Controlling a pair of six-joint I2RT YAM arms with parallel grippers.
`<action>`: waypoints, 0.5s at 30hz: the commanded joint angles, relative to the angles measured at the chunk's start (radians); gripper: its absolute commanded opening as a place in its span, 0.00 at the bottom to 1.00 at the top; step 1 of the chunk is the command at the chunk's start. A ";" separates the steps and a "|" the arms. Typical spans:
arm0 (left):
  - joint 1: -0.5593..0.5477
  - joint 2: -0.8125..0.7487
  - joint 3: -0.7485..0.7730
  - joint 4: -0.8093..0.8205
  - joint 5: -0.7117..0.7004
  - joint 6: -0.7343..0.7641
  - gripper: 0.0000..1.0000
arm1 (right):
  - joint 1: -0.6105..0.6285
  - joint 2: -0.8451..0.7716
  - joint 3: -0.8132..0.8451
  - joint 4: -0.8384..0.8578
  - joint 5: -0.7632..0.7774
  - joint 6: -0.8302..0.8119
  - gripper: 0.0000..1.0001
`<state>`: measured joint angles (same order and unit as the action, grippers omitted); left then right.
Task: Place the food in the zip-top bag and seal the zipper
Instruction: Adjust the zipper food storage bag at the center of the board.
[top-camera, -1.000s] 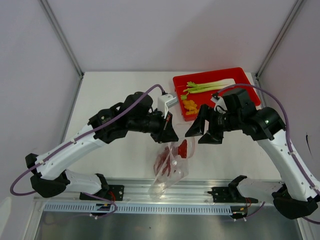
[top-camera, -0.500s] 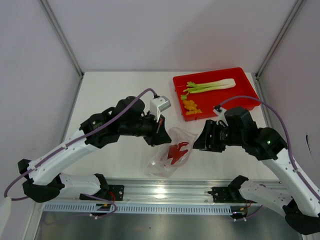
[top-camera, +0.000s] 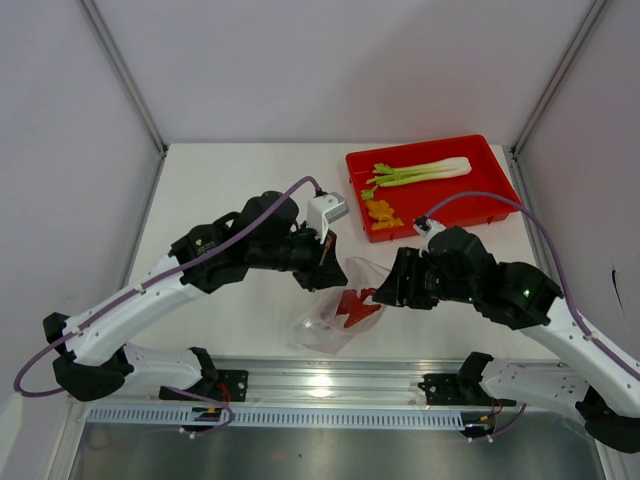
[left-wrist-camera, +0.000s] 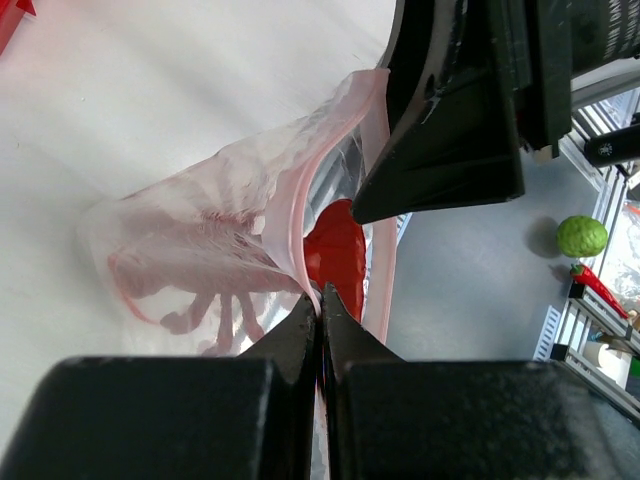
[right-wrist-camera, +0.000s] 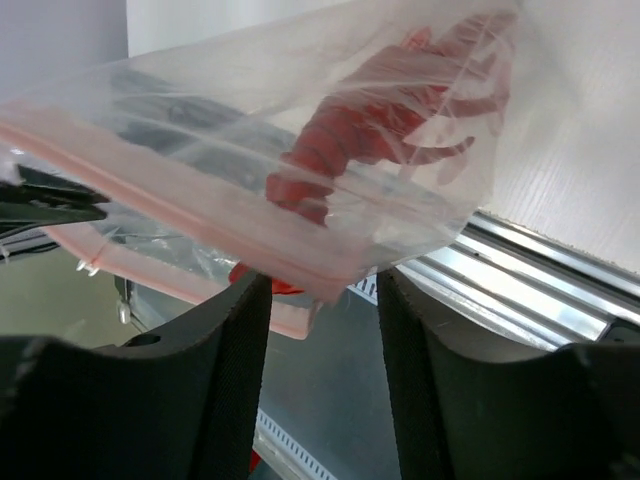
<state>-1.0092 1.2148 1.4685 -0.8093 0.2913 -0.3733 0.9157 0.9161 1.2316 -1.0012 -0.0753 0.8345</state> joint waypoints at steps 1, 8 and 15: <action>0.004 -0.015 0.032 0.033 -0.003 0.010 0.00 | 0.021 -0.025 -0.030 0.003 0.081 0.047 0.48; 0.006 -0.041 0.038 0.030 -0.017 0.004 0.01 | 0.040 -0.010 -0.057 -0.034 0.164 0.051 0.25; 0.026 -0.052 0.021 -0.028 -0.087 0.017 0.01 | 0.045 0.111 0.076 0.022 0.114 -0.015 0.00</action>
<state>-1.0039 1.2057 1.4685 -0.8249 0.2535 -0.3729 0.9546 0.9798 1.2102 -1.0260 0.0376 0.8608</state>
